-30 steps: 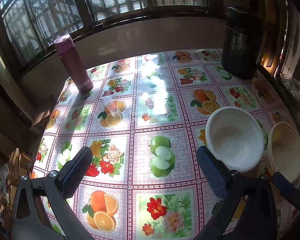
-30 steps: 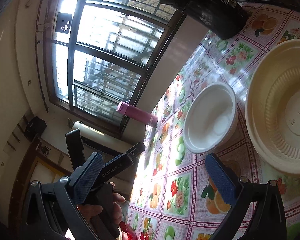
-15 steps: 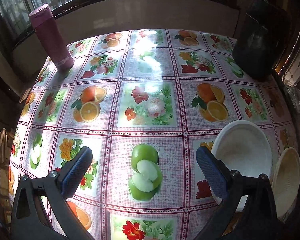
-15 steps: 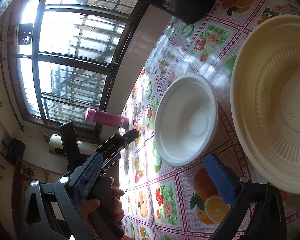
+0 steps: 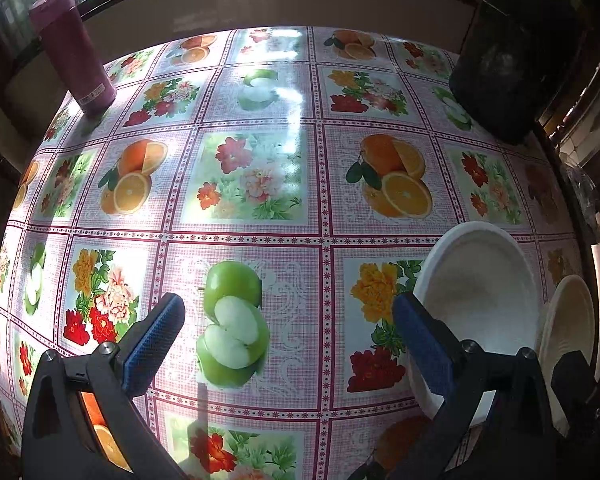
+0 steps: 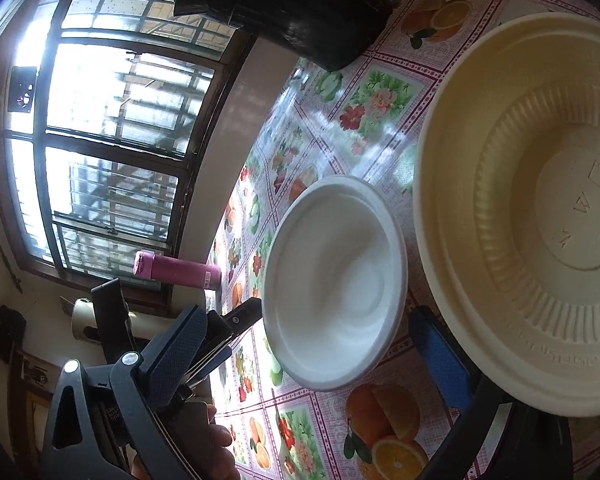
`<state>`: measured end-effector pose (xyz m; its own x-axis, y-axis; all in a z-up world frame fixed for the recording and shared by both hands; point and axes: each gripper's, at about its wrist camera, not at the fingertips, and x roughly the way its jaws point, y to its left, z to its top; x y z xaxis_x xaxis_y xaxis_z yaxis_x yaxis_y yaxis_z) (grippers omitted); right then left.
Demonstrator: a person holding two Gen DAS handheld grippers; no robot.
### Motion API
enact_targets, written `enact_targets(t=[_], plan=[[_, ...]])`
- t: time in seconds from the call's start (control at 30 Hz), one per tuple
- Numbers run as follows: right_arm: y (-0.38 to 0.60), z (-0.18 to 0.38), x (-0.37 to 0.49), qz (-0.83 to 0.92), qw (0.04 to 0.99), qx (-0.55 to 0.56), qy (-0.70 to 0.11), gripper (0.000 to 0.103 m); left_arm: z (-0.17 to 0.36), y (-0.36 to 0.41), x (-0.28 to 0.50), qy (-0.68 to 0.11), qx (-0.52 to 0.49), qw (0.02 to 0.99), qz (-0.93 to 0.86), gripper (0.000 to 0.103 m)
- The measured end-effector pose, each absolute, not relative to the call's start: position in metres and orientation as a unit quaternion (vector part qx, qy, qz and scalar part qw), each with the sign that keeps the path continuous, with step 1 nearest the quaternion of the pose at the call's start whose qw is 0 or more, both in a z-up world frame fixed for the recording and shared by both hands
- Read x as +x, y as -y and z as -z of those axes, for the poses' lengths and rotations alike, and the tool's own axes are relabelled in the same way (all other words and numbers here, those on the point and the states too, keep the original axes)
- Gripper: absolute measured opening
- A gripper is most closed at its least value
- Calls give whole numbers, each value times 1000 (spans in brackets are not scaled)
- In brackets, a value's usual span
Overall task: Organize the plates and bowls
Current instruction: 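Position both grippers around the white bowl rim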
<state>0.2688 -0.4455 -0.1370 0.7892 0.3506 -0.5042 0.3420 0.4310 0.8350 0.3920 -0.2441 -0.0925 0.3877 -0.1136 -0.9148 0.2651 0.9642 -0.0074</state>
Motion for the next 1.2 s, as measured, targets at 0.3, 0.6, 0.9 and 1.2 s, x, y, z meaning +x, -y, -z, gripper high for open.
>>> enact_targets(t=[0.3,0.6,0.9,1.2], plan=[[461,136,264,8,778,546,-310,98,69,253,376,-530,26,832,161,103],[474,143,259,21,772,557,-306,85,96,281,372,-565,31,804,181,103],[478,148,259,27,766,564,-308,83,109,283,366,-588,8,787,190,103],[481,157,263,19,760,566,-320,71,100,274,363,-565,-12,804,184,82]])
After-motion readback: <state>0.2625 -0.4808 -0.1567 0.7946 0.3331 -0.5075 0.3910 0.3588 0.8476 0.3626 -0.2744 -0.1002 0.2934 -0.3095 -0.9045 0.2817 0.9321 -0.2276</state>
